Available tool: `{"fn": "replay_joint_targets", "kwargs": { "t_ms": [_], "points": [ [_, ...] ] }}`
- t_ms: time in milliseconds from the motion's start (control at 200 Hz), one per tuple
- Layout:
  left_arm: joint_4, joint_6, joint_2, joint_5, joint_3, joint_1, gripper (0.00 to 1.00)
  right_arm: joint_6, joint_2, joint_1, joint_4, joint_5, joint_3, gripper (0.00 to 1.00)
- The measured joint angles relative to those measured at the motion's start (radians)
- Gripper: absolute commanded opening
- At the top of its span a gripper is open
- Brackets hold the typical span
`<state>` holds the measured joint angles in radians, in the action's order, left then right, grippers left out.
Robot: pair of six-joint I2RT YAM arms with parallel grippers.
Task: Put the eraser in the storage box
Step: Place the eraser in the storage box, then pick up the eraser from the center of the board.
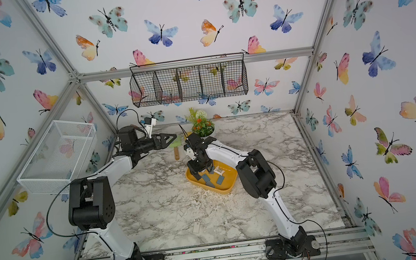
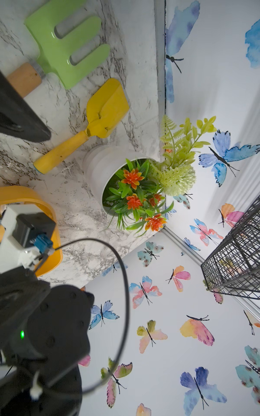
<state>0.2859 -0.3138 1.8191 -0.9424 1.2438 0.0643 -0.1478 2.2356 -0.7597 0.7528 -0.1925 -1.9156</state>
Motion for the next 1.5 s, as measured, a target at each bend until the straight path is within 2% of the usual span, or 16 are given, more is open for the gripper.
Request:
{"fn": "replay_joint_targets", "kwargs": {
  "t_ms": [200,325,480,611,726,926,1051,1226,1371,1501],
  "points": [
    [0.000,-0.002,0.000,0.004,0.003,-0.008,0.99,-0.002,-0.212,0.000,0.004,0.038,0.019,0.63],
    [0.011,-0.026,0.000,0.020,0.011,-0.021,0.98,-0.019,-0.344,-0.022,0.019,0.039,0.150,0.68],
    [0.076,-0.097,-0.003,0.036,-0.003,-0.056,0.98,-0.076,-0.423,-0.143,0.031,0.031,0.362,0.72],
    [0.127,-0.142,-0.037,0.067,-0.073,-0.091,0.98,-0.174,-0.454,-0.242,0.025,0.000,0.560,0.76],
    [0.156,-0.160,-0.072,0.087,-0.129,-0.105,0.98,-0.273,-0.459,-0.308,0.023,-0.002,0.645,0.79],
    [0.225,-0.198,-0.137,0.086,-0.219,-0.101,0.98,-0.434,-0.468,-0.418,-0.027,-0.011,0.684,0.82],
    [0.241,-0.207,-0.187,0.083,-0.266,-0.102,0.98,-0.500,-0.457,-0.446,-0.048,-0.030,0.695,0.84],
    [0.251,-0.207,-0.241,0.082,-0.287,-0.109,0.98,-0.536,-0.376,-0.446,-0.050,-0.025,0.655,0.83],
    [0.257,-0.207,-0.250,0.081,-0.286,-0.118,0.98,-0.544,-0.284,-0.462,-0.003,0.008,0.562,0.81],
    [0.256,-0.211,-0.249,0.077,-0.285,-0.131,0.98,-0.558,-0.234,-0.494,0.011,0.020,0.509,0.75]
  ]
}}
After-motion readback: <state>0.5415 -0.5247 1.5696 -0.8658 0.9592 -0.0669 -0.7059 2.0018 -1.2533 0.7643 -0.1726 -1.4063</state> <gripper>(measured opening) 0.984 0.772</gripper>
